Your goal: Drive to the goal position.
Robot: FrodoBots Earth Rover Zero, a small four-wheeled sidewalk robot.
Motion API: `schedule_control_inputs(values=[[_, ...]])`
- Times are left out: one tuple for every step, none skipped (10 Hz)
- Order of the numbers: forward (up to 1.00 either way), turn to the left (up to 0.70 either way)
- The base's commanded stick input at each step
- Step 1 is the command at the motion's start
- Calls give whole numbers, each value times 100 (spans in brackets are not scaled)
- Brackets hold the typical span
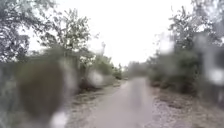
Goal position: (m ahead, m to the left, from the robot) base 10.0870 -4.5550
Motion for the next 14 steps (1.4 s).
schedule_control_inputs(values=[[45,0],[45,0],[45,0],[45,0],[45,0],[45,0],[45,0],[45,0],[45,0],[45,0],[45,0],[45,0],[45,0],[45,0]])
